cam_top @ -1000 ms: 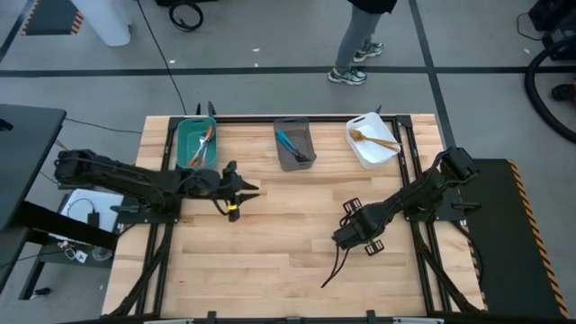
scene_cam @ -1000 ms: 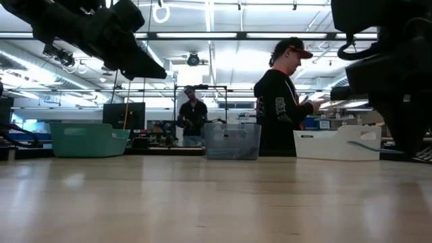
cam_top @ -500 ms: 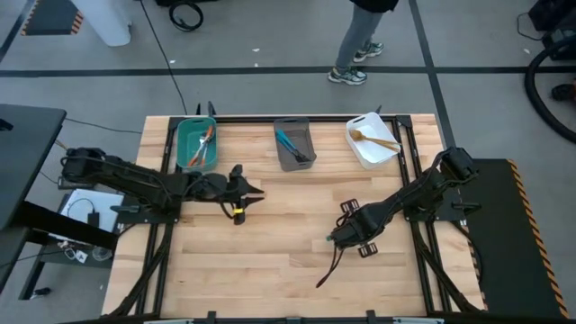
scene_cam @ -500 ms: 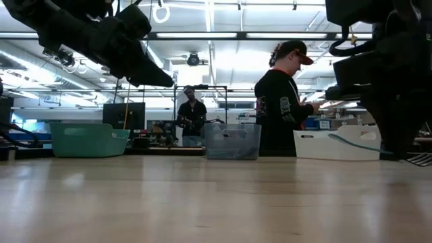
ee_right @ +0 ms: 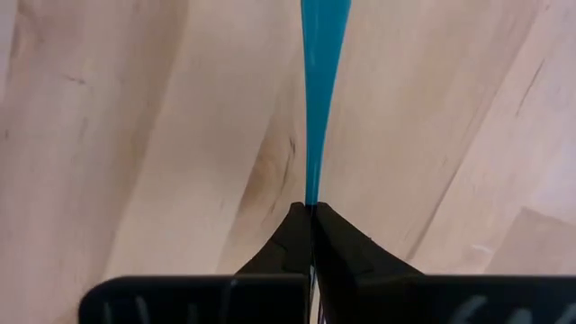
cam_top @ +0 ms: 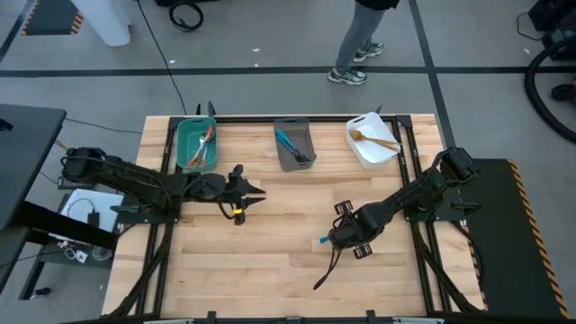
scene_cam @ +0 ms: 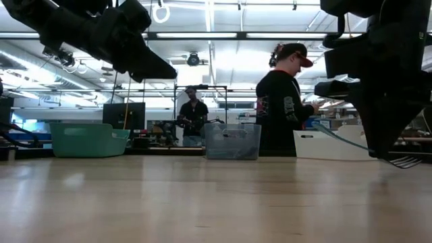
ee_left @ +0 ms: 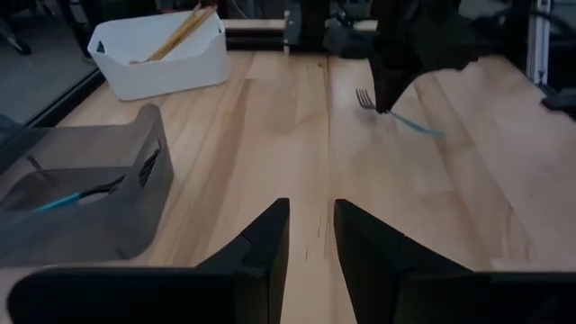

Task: Sort silverware by color (type)
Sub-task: Put the blue fork into the black bin

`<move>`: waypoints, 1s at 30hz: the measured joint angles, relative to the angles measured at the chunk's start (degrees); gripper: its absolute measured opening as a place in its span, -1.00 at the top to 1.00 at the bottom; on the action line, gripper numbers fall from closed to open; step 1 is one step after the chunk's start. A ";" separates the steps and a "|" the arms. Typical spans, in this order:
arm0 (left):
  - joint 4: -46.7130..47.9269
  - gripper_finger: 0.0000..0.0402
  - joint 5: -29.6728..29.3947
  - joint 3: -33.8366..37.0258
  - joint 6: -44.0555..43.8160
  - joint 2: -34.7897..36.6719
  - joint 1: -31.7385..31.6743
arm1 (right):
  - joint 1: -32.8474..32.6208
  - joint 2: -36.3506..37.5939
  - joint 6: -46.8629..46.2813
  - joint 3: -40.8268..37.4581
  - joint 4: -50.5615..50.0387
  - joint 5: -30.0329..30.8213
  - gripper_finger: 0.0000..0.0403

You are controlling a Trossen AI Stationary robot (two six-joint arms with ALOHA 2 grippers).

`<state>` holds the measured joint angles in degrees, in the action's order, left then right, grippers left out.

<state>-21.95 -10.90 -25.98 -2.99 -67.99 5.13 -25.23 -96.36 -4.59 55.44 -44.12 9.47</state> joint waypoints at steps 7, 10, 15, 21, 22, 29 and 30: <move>-1.76 0.51 0.00 0.00 -0.88 0.00 0.00 | 0.76 0.00 0.29 0.00 1.19 -0.29 0.96; -2.03 0.51 0.00 0.00 -1.71 0.00 0.00 | 1.15 0.00 0.83 0.00 2.29 -0.47 0.96; -1.80 0.51 0.02 0.00 -4.19 0.00 0.00 | 2.23 0.00 2.08 0.00 4.44 -0.52 0.96; -1.80 0.51 0.02 0.00 -4.34 0.00 0.00 | 3.51 0.00 2.81 0.00 6.47 -1.97 0.95; -1.80 0.51 0.02 0.00 -4.34 0.00 0.00 | 3.63 0.00 2.81 0.00 6.76 -2.03 0.95; -1.80 0.51 0.02 0.00 -4.34 0.00 0.00 | 3.73 0.02 2.86 0.00 9.24 -2.10 0.95; -1.80 0.51 0.02 0.00 -4.34 0.00 0.00 | 3.75 0.02 2.86 0.00 9.74 -2.10 0.95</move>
<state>-23.75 -10.87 -25.98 -7.33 -67.99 5.13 -21.47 -96.33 -1.73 55.44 -34.39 7.38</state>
